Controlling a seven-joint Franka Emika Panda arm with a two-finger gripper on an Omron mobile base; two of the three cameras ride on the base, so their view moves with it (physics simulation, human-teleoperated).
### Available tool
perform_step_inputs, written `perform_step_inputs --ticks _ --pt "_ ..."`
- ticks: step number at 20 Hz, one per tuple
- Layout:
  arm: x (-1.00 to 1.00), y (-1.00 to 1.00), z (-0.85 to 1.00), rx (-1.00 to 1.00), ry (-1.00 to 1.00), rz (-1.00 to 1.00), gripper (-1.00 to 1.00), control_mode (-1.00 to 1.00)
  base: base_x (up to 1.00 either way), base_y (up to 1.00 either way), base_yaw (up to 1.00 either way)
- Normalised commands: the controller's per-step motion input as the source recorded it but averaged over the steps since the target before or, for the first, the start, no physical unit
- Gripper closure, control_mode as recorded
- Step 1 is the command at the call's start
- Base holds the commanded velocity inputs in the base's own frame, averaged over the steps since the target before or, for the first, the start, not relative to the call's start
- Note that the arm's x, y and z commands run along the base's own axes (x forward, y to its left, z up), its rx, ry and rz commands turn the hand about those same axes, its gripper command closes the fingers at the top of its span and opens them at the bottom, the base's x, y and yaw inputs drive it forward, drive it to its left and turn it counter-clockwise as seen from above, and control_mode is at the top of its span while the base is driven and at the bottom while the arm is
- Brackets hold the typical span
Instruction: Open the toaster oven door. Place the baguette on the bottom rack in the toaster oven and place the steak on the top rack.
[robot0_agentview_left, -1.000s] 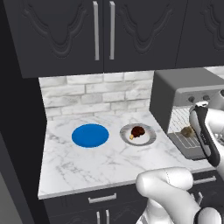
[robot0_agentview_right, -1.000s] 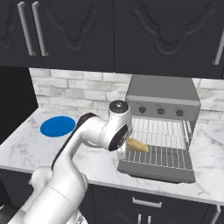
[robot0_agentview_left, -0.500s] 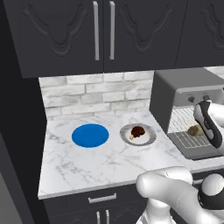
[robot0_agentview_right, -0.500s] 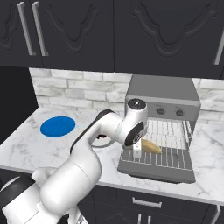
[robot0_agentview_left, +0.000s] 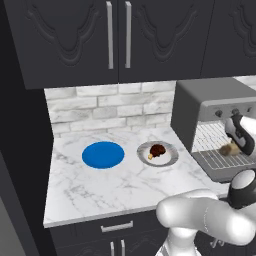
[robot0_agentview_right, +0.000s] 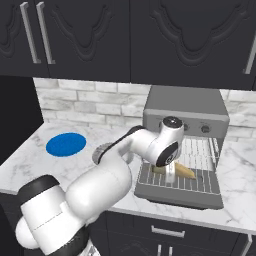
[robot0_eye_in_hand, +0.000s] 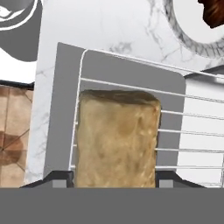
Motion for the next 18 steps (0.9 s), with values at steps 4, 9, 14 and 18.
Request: perform_step_inputs --ticks 4,9,14,18 --pt "0.22 -0.17 -0.29 0.00 0.00 0.00 1.00 -1.00 0.00 0.00 0.00" --pt "0.15 -0.13 -0.22 0.00 0.00 0.00 1.00 -1.00 0.00 0.00 0.00" --pt "0.14 -0.11 -0.14 0.00 0.00 -0.01 1.00 -1.00 0.00 0.00 0.00" --pt "0.17 -0.05 -0.10 0.00 0.00 -0.03 1.00 -1.00 0.00 0.00 0.00"
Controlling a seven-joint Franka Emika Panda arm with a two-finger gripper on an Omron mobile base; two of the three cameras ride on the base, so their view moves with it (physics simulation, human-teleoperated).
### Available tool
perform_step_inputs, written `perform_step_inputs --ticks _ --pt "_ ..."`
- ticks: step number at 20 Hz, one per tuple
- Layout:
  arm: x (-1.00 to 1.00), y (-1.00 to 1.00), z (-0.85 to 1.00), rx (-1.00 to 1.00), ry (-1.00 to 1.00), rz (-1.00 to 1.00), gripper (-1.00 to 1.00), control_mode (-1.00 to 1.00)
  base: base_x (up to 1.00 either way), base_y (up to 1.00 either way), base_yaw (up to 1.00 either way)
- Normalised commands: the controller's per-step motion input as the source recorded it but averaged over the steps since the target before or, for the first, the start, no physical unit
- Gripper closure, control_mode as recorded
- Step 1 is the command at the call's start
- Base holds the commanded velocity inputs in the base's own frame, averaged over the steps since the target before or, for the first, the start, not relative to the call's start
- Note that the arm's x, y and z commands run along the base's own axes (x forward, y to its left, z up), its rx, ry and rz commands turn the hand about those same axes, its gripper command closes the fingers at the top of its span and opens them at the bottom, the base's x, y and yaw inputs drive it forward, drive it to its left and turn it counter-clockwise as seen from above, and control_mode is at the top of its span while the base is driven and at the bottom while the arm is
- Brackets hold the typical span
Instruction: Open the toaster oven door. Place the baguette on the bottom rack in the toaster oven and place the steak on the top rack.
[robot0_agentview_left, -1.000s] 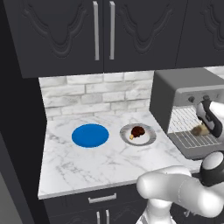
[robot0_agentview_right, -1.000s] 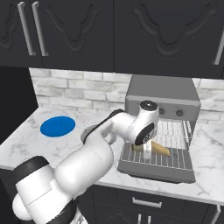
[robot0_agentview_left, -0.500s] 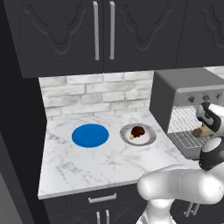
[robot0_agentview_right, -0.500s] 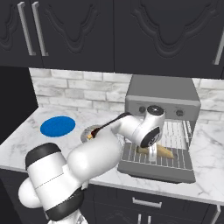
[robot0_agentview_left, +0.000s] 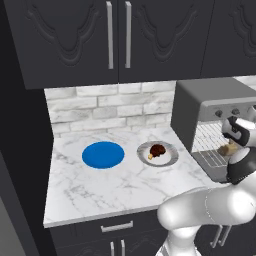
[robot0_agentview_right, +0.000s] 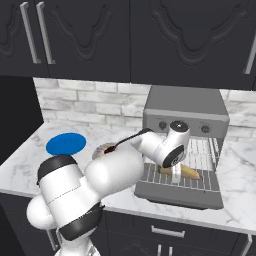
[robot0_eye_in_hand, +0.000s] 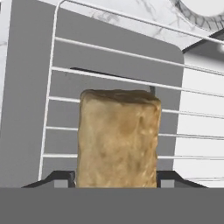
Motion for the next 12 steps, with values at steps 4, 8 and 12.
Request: perform_step_inputs --ticks 4,8,12 --pt "0.12 -0.05 -0.07 0.00 0.00 0.00 1.00 -1.00 0.00 0.00 0.00" --pt "-0.05 -0.06 -0.24 0.00 0.00 -0.03 1.00 -1.00 0.00 0.00 0.00" --pt "-0.09 -0.01 -0.33 0.00 0.00 -0.05 1.00 -1.00 0.00 0.00 0.00"
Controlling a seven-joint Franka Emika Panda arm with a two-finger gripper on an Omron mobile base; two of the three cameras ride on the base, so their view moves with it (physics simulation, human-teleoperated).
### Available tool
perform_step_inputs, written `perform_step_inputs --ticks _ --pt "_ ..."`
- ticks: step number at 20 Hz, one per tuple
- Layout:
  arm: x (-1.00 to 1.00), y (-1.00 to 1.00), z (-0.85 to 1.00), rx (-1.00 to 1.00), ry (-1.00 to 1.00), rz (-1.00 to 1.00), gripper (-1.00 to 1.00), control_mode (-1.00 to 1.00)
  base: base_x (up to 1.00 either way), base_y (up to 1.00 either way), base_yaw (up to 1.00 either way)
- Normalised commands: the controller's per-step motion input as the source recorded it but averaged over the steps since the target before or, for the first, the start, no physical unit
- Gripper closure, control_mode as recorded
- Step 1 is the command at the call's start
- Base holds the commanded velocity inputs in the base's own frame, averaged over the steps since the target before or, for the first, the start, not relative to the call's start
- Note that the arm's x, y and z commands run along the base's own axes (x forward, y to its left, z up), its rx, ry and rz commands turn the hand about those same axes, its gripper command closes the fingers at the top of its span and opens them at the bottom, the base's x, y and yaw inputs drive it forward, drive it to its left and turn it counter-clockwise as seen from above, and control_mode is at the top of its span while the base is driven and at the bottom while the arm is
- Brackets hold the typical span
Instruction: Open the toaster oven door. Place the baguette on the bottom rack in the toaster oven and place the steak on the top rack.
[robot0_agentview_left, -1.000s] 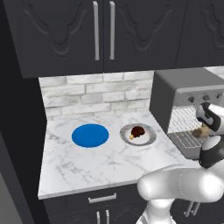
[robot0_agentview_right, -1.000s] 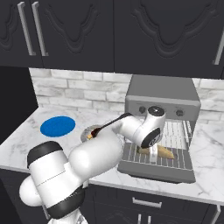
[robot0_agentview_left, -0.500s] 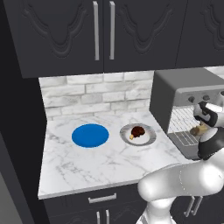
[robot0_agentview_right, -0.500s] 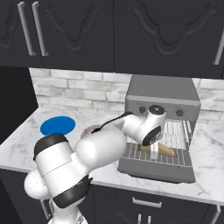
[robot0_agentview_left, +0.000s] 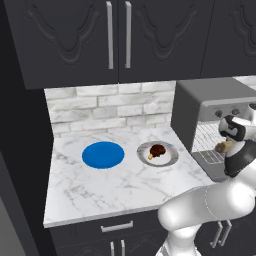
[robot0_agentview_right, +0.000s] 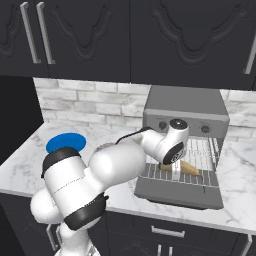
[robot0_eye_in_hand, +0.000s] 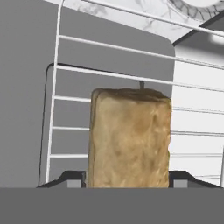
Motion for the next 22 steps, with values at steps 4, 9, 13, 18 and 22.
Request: perform_step_inputs --ticks 4,9,13,18,22 --pt "-0.17 0.00 -0.34 0.00 -0.01 -0.05 -1.00 -1.00 0.00 0.00 0.00" --pt "-0.05 -0.15 -0.12 0.00 -0.06 -0.02 -1.00 -1.00 0.00 0.00 0.00" --pt "-0.01 -0.21 0.00 0.00 -0.09 0.00 -1.00 -1.00 0.00 0.00 0.00" --pt "-0.02 -0.07 0.00 0.00 -0.13 0.00 -1.00 -1.00 0.00 0.00 0.00" --pt "-0.01 0.00 0.19 0.00 -0.16 0.00 -1.00 -1.00 0.00 0.00 0.00"
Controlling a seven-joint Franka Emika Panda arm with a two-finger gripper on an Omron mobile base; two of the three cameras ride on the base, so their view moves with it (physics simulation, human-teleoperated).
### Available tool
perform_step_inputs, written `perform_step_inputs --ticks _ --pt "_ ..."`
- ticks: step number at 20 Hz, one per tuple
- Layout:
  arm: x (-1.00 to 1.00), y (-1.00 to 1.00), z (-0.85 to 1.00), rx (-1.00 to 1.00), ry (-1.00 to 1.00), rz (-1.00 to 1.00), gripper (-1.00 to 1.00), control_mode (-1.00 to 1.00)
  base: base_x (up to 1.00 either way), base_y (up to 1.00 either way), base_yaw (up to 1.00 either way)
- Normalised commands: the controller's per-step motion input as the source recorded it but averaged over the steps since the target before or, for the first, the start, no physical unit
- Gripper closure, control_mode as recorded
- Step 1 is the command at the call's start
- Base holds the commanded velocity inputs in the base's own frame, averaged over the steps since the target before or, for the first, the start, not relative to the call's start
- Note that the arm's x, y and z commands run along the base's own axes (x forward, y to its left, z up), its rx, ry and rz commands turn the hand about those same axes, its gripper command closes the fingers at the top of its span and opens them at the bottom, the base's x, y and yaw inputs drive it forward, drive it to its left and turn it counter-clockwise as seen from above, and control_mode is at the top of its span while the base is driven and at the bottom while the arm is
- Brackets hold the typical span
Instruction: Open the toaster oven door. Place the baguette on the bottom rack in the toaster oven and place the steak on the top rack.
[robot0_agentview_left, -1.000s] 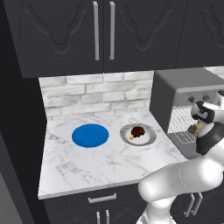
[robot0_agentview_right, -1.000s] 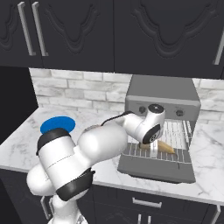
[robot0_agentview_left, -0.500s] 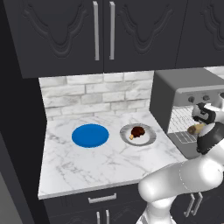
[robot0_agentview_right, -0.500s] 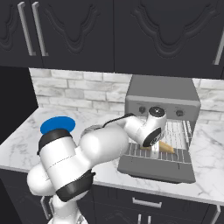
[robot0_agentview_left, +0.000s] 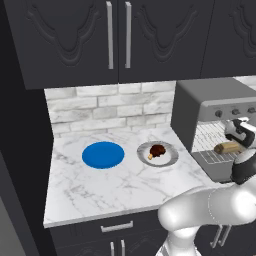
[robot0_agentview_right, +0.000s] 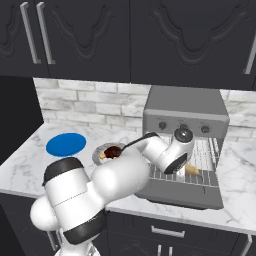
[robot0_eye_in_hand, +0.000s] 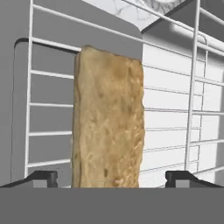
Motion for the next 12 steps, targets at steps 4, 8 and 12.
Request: perform_step_inputs --ticks 4,8,12 --pt "-0.18 -0.04 0.29 0.00 -0.06 -0.03 -1.00 -1.00 0.00 0.00 0.00" --pt "-0.21 0.00 0.32 0.00 0.03 -0.23 -1.00 -1.00 0.00 0.00 0.00" --pt "-0.24 -0.01 0.29 0.02 0.15 -0.31 -1.00 -1.00 0.00 0.00 0.00"
